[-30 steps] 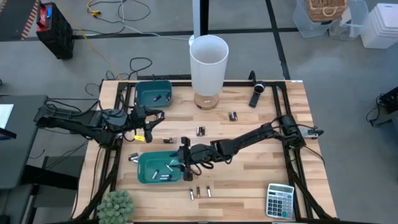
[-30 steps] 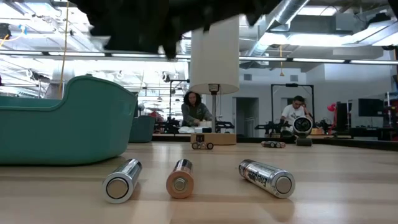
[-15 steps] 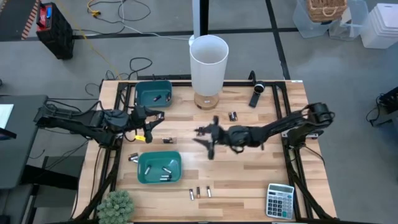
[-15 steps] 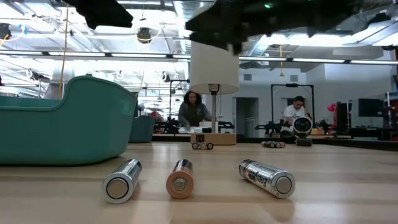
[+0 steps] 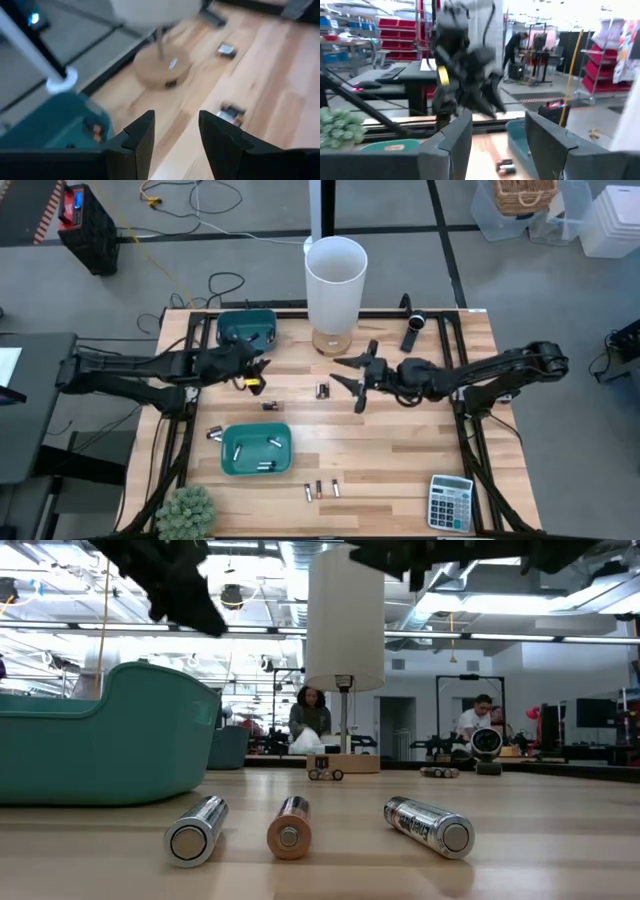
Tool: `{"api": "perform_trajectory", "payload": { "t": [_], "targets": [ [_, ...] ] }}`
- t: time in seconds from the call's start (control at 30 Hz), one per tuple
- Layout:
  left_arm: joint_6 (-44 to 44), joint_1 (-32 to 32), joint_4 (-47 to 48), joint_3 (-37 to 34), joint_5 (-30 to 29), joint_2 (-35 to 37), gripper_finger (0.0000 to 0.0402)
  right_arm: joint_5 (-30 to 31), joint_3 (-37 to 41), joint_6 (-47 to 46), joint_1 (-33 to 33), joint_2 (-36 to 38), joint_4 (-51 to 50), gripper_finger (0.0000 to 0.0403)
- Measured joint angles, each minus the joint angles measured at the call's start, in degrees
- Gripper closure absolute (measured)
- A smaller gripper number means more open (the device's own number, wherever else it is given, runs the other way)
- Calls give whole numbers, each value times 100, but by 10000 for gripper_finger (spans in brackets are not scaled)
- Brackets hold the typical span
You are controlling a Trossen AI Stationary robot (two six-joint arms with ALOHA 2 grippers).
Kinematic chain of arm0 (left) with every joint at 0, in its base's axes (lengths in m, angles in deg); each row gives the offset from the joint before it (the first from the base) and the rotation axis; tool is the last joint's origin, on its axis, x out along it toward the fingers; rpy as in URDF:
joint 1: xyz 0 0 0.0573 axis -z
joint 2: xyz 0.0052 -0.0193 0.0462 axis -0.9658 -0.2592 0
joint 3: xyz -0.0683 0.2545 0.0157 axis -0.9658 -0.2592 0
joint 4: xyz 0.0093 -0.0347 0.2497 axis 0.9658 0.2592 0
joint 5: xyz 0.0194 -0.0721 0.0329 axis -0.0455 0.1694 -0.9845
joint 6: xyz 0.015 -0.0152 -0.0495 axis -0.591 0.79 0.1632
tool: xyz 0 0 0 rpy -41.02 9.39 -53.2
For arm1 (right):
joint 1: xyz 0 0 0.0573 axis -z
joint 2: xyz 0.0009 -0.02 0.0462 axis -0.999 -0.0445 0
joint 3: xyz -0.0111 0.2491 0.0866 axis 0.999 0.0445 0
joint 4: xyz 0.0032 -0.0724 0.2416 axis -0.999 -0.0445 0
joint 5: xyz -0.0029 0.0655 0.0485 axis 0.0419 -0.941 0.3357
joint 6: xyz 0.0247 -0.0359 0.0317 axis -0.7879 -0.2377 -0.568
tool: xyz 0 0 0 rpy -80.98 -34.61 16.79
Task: Sort batteries
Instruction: Put the black battery into the blue bin
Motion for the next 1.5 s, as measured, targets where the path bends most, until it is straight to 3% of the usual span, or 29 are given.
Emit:
{"api": "perform_trajectory", "payload": {
  "t": [0.2,0.33,0.5,1.0,1.5],
  "targets": [
    [164,-325,61,0,502,-598,254,-6,2,-21,-22,264,-1442,207],
    [89,-391,-197,0,549,-887,254,-9,0,-208,-17,138,-1712,207],
    [111,-567,-162,2,629,-1023,254,-15,2,-197,-2,-83,-1545,207],
    [1571,-1156,1877,0,795,-1171,259,-19,0,-181,40,-90,-1518,207],
    [1838,-1760,1908,0,763,-2572,267,-20,0,-179,37,-92,-1537,207]
  ]
}}
